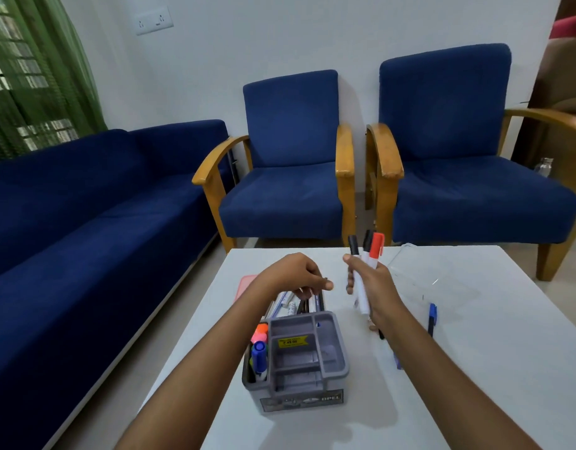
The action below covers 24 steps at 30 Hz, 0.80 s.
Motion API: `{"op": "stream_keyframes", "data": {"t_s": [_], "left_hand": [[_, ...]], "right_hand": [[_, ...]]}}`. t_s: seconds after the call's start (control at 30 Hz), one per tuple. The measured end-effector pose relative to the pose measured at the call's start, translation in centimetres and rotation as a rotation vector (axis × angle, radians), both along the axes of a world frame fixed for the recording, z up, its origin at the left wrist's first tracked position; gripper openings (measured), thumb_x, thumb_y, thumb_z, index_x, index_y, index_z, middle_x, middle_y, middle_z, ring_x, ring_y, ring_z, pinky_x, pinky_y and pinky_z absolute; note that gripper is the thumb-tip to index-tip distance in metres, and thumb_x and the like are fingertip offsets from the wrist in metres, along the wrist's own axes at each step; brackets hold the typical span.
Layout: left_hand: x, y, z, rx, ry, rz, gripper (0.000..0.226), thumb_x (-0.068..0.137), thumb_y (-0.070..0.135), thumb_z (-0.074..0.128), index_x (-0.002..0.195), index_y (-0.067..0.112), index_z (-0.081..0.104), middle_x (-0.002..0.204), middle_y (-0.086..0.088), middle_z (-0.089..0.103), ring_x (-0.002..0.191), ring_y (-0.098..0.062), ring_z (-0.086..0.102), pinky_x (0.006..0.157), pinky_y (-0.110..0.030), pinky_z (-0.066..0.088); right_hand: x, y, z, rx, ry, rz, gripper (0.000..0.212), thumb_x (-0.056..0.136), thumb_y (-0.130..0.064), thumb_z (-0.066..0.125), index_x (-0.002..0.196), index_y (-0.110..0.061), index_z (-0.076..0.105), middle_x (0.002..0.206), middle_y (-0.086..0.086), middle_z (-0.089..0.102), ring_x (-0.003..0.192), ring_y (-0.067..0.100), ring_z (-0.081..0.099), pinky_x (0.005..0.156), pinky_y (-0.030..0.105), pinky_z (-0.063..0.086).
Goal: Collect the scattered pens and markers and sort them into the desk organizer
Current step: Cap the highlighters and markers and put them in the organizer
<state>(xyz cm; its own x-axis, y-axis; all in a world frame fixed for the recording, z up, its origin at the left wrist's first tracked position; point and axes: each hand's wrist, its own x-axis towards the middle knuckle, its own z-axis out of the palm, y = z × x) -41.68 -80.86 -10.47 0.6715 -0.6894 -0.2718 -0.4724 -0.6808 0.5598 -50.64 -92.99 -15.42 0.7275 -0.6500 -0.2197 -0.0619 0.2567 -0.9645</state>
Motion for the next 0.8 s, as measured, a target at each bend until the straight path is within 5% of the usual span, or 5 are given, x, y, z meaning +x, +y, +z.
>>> {"op": "stream_keyframes", "data": {"t_s": [0.2,0.37,0.47,0.53,0.8], "left_hand": [[1.0,0.7,-2.5,0.189,-0.140,0.051,0.039,0.079,0.027,0.075,0.111,0.012,0.060,0.107,-0.011,0.065,0.091,-0.029,0.067,0.082,-0.037,0.058],[0.8,0.7,-3.4,0.139,-0.058,0.178,0.044,0.074,0.017,0.079,0.108,0.009,0.053,0.102,-0.015,0.067,0.085,-0.029,0.070,0.080,-0.041,0.059],[0.9,0.9,-3.3,0.100,-0.028,0.239,0.040,0.076,0.011,0.076,0.109,0.009,0.052,0.100,-0.015,0.069,0.083,-0.026,0.072,0.079,-0.037,0.059],[1.1,1.4,-3.2,0.075,-0.033,0.269,0.038,0.078,0.006,0.073,0.110,0.008,0.053,0.102,-0.014,0.067,0.083,-0.026,0.072,0.079,-0.034,0.059],[1.7,3.1,-4.0,-0.004,-0.021,0.322,0.017,0.086,0.012,0.068,0.098,0.009,0.057,0.094,-0.012,0.071,0.066,-0.016,0.068,0.064,-0.021,0.055]], "right_hand": [[-0.3,-0.5,-0.5,-0.012,0.000,0.068,0.034,0.087,-0.021,0.066,0.114,-0.002,0.055,0.077,0.011,0.062,0.061,0.022,0.062,0.058,0.030,0.055],[1.7,1.5,-0.7,-0.385,0.202,0.304,0.030,0.082,-0.012,0.070,0.106,-0.009,0.052,0.078,0.009,0.059,0.058,0.019,0.058,0.054,0.030,0.053],[4.2,2.9,-1.5,-0.680,0.333,0.342,0.034,0.082,-0.021,0.069,0.111,-0.012,0.054,0.099,0.011,0.065,0.085,0.027,0.065,0.075,0.035,0.056],[5.3,3.5,-2.0,-0.801,0.440,0.360,0.035,0.087,-0.025,0.063,0.117,-0.011,0.054,0.110,0.012,0.064,0.096,0.027,0.063,0.075,0.031,0.049],[5.7,3.1,-2.2,-0.853,0.663,0.387,0.041,0.086,-0.026,0.067,0.121,-0.010,0.052,0.105,0.009,0.060,0.084,0.020,0.054,0.067,0.026,0.041]]}}
